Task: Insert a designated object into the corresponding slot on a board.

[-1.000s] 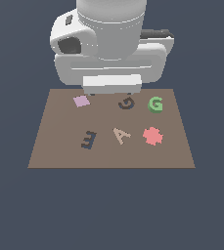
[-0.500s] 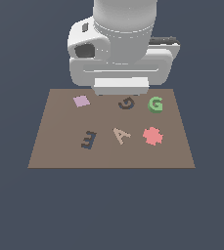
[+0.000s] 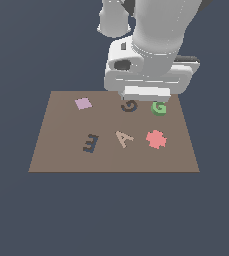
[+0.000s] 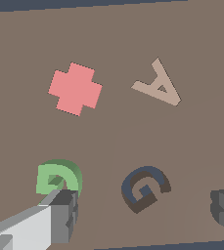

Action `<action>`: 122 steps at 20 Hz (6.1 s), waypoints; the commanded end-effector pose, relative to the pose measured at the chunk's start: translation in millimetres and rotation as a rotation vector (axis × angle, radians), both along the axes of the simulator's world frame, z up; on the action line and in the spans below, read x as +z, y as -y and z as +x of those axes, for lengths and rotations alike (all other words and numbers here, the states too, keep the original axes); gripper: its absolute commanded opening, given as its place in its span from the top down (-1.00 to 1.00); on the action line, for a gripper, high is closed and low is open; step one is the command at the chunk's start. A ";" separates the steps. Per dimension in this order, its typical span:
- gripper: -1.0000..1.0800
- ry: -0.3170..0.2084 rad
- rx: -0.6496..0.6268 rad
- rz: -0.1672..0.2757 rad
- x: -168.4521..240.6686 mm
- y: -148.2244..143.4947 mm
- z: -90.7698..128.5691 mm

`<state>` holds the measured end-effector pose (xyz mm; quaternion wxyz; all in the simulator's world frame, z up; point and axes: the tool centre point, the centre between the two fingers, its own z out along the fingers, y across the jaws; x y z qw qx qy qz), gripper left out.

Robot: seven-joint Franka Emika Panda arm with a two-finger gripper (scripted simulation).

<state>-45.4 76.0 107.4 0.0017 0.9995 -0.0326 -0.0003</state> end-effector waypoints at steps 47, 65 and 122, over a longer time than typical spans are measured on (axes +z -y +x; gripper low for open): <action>1.00 0.001 -0.088 0.004 -76.9 -79.6 -21.9; 1.00 0.001 0.294 0.004 -75.0 -69.6 -40.3; 1.00 -0.002 2.122 0.002 -67.0 19.2 -32.5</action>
